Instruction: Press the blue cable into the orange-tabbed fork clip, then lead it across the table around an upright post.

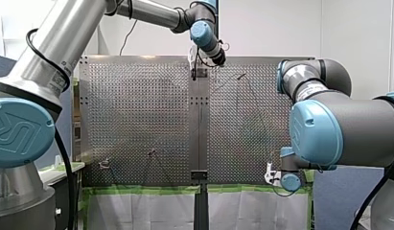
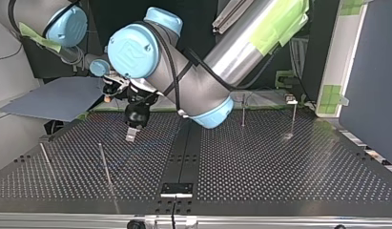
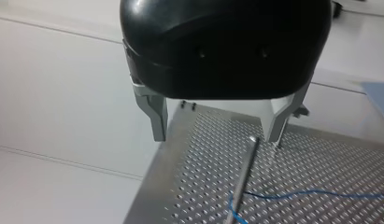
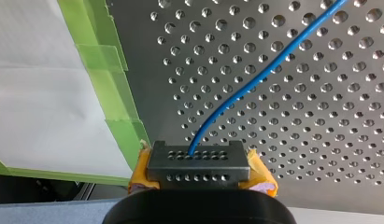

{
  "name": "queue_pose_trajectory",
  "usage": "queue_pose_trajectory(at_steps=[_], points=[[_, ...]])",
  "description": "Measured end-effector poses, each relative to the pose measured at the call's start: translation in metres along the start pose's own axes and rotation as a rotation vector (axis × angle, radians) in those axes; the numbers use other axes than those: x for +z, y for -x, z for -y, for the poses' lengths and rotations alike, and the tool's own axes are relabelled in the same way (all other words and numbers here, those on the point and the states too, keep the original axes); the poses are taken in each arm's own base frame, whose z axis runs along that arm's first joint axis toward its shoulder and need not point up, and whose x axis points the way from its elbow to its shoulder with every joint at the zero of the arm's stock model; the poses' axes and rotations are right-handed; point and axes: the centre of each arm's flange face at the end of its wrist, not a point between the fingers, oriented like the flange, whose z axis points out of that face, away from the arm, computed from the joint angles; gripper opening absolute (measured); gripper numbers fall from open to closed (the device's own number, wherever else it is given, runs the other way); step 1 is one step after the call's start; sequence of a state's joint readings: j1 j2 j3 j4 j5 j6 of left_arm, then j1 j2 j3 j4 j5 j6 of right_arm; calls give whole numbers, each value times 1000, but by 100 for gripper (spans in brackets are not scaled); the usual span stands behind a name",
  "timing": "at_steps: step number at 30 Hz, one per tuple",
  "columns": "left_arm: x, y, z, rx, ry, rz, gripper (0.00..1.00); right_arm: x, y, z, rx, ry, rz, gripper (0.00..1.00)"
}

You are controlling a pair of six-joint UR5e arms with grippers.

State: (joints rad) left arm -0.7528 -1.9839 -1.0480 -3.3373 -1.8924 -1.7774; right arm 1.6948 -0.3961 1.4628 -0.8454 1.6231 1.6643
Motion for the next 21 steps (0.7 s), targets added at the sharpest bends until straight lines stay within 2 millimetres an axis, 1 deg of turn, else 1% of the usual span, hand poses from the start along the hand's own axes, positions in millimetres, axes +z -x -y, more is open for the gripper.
queue_pose_trajectory(at_steps=[9,21], points=[[-23,20,-2,-104,-86,63,98,0,0,1,0,-2,0,0],[-57,42,-6,-240,-150,151,98,-1,0,4,-1,-13,2,0]])
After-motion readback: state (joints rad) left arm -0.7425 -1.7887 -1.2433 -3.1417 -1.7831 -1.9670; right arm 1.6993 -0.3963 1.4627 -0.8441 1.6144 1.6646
